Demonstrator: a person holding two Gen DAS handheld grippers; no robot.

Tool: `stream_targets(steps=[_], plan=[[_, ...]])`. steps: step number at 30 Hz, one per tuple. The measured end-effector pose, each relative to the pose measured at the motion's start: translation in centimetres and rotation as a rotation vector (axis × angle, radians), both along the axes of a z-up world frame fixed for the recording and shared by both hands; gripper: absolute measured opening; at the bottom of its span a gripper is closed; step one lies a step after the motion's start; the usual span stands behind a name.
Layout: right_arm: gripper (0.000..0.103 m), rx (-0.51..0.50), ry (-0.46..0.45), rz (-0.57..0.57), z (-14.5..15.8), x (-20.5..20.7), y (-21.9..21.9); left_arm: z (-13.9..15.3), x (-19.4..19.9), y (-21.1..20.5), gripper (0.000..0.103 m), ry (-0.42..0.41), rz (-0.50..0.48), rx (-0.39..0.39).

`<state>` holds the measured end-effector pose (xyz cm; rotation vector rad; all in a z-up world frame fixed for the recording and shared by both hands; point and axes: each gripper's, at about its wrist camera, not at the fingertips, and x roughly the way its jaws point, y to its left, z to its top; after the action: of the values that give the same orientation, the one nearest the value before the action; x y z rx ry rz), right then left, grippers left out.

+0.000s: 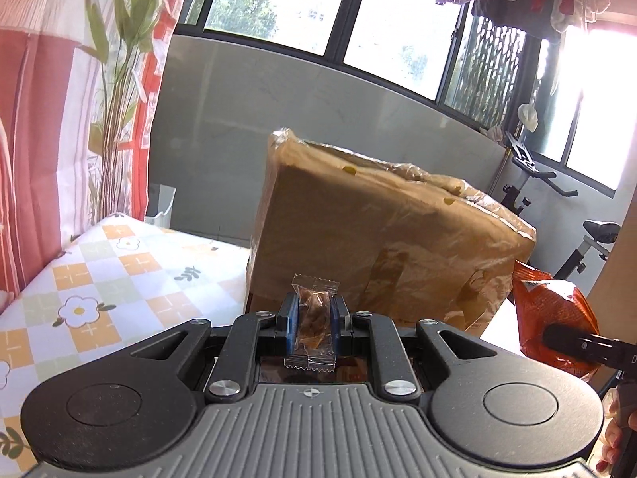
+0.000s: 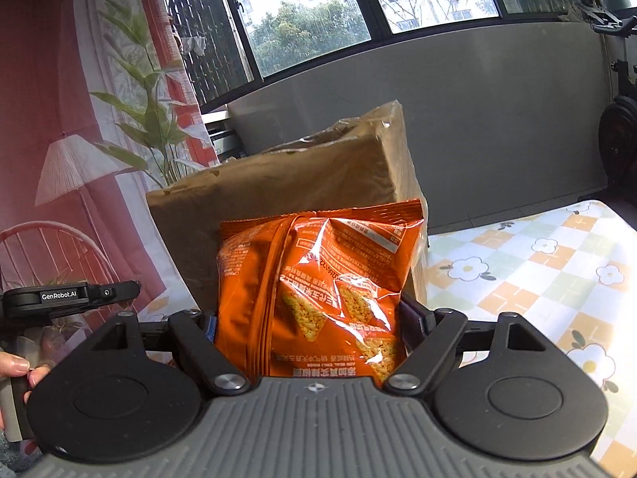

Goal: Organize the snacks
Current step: 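Lift the pastry twist with the left tool while the right tool carries the orange bag over the box, then release the pastry twist into the box with the left tool while the right tool releases the orange bag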

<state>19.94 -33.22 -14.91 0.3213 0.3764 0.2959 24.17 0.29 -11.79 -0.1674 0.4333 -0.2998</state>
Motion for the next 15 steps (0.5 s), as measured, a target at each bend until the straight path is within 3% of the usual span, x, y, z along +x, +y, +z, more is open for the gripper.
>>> stream_targets(steps=[3, 9, 15], plan=[[0.081, 0.01, -0.076, 0.007, 3.1, 0.2, -0.1, 2.2, 0.5, -0.6, 0.018, -0.069, -0.01, 0.003], [0.081, 0.048, -0.126, -0.003, 8.2, 3.8, -0.3, 5.9, 3.8, -2.4, 0.018, -0.161, -0.043, 0.008], [0.081, -0.09, -0.126, -0.036, 11.6, 11.0, 1.8, 7.9, 8.9, -4.2, 0.018, -0.168, -0.064, 0.013]])
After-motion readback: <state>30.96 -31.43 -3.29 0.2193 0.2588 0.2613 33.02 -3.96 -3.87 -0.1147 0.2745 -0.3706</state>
